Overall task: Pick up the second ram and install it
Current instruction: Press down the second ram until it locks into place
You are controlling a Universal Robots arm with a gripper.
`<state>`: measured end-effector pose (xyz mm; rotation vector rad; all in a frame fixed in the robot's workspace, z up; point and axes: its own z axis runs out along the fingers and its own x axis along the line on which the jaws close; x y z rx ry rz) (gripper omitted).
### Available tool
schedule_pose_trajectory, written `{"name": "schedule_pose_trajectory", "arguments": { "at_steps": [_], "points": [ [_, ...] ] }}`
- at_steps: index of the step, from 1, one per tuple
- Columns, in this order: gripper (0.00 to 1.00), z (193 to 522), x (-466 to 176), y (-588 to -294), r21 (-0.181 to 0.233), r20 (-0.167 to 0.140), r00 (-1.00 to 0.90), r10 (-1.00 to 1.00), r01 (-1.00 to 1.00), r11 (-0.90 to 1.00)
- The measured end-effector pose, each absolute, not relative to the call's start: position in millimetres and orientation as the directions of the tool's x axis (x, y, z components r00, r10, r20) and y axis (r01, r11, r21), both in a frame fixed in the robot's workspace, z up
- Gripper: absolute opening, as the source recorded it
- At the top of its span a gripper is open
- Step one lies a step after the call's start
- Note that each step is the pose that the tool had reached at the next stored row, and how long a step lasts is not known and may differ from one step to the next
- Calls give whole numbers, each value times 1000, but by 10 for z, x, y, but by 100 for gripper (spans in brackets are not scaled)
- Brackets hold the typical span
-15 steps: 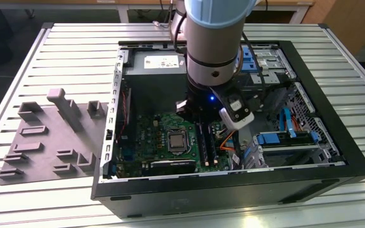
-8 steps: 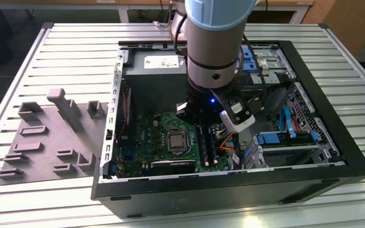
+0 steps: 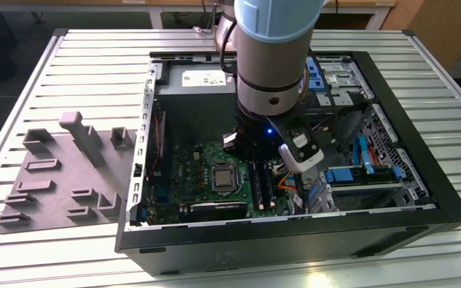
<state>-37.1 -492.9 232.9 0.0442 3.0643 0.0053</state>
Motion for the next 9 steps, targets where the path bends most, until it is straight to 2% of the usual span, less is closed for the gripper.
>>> {"name": "schedule_pose_trajectory", "arguments": {
  "at_steps": [9],
  "points": [
    [11, 2329, -371, -4996, 4, -77, -997, 29, 29, 1000]
  ]
}}
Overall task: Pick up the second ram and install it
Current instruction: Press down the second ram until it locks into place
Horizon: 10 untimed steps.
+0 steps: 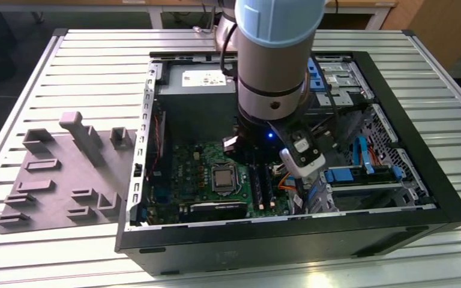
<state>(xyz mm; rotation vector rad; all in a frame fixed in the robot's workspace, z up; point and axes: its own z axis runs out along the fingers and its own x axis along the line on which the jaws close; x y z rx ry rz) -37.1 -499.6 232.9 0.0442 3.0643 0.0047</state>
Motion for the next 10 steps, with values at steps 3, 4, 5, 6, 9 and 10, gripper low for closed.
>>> {"name": "schedule_pose_trajectory", "arguments": {
  "at_steps": [3, 4, 5, 6, 9, 10],
  "points": [
    [11, 2328, -371, -5038, 4, -77, -997, 29, 29, 1000],
    [11, 2328, -371, -5048, 4, -77, -997, 29, 29, 1000],
    [11, 2329, -371, -5058, 4, -77, -997, 29, 29, 1000],
    [11, 2329, -371, -5068, 4, -77, -997, 29, 29, 1000],
    [11, 2328, -371, -5098, 4, -77, -997, 29, 29, 1000],
    [11, 2328, -371, -5107, 4, -77, -997, 29, 29, 1000]
  ]
}}
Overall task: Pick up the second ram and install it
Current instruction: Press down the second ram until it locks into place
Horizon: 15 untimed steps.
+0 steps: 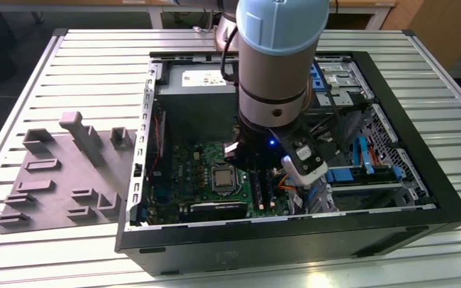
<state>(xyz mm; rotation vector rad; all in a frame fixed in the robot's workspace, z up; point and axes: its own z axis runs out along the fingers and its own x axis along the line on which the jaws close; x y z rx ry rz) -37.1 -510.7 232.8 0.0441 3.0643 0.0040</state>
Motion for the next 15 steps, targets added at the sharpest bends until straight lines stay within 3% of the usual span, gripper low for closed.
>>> {"name": "schedule_pose_trajectory", "arguments": {
  "at_steps": [15],
  "points": [
    [11, 2327, -371, -5187, 4, -77, -997, 29, 29, 1000]
  ]
}}
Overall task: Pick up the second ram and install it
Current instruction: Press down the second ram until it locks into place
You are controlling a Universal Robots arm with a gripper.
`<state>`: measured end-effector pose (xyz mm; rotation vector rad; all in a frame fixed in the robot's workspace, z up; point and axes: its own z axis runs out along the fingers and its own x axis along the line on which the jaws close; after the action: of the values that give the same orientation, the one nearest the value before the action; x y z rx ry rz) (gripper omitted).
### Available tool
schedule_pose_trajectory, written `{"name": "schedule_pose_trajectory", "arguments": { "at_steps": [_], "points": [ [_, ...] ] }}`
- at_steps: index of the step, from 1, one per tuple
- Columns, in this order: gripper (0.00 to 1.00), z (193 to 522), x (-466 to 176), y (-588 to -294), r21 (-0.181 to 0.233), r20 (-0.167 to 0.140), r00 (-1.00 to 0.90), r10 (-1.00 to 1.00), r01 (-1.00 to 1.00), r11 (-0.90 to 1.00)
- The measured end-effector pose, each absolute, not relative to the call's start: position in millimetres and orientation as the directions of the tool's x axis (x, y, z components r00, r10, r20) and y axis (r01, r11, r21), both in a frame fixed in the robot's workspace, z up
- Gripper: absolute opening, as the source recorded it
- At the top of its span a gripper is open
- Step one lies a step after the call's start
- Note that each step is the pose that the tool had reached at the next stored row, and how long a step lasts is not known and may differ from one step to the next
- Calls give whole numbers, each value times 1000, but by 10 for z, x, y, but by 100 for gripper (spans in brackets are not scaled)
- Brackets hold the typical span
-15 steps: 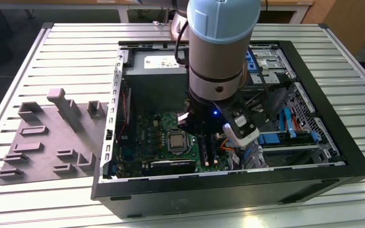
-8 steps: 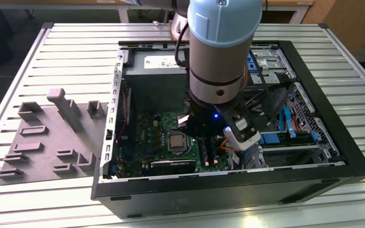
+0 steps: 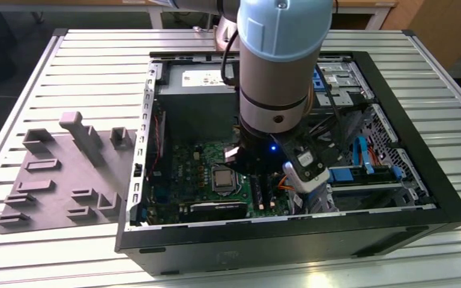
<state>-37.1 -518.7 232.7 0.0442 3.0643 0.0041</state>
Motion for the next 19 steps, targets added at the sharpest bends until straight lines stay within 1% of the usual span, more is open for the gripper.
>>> {"name": "schedule_pose_trajectory", "arguments": {
  "at_steps": [19],
  "points": [
    [11, 2327, -370, -5258, 4, -77, -997, 29, 29, 1000]
  ]
}}
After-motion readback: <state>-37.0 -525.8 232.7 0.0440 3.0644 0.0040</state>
